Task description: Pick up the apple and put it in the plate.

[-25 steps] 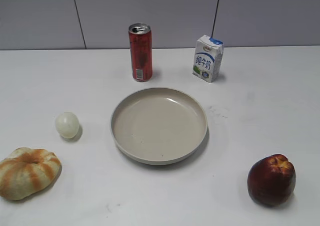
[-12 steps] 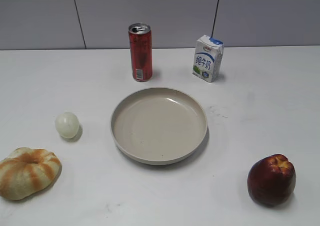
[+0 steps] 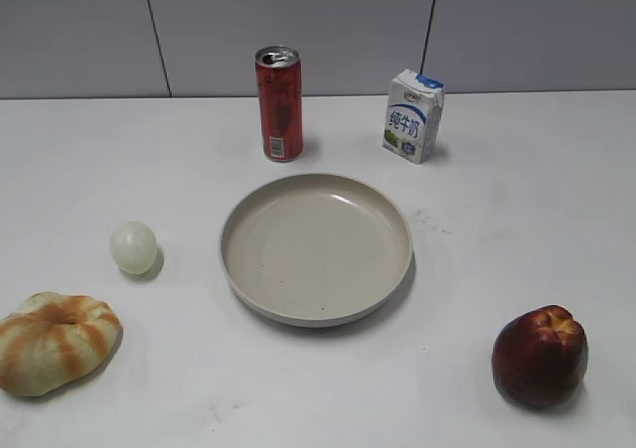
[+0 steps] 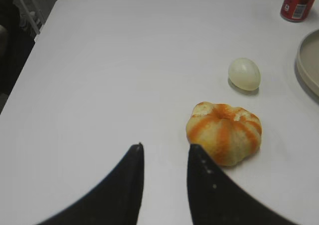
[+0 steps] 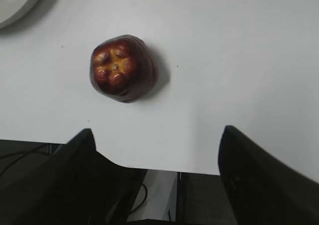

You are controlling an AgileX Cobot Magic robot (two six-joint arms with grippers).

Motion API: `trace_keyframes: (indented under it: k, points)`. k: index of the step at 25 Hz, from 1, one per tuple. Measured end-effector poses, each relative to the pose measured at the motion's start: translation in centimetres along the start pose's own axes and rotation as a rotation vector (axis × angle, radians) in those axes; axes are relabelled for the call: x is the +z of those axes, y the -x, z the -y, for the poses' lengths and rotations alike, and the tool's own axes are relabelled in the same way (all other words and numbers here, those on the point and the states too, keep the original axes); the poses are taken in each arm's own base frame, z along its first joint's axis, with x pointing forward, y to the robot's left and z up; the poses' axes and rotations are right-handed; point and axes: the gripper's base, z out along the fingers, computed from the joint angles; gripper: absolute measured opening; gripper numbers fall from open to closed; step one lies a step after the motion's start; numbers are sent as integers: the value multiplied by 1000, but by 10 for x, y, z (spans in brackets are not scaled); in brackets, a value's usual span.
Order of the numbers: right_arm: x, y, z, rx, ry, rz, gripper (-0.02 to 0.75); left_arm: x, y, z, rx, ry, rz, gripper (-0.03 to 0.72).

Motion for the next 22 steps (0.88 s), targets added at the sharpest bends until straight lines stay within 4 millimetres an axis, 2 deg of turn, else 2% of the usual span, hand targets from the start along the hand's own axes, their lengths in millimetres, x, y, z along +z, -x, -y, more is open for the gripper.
trace_keyframes:
  k: [3, 7, 13, 22]
  points:
    - [22, 18, -1, 15, 8, -101, 573, 0, 0, 0, 0, 0, 0, 236]
    - [50, 32, -10, -23, 19, -197, 573, 0, 0, 0, 0, 0, 0, 236]
    - [86, 37, -36, -99, 33, -229, 573, 0, 0, 0, 0, 0, 0, 236]
    - [137, 39, -32, -58, -10, -341, 574, 0, 0, 0, 0, 0, 0, 236]
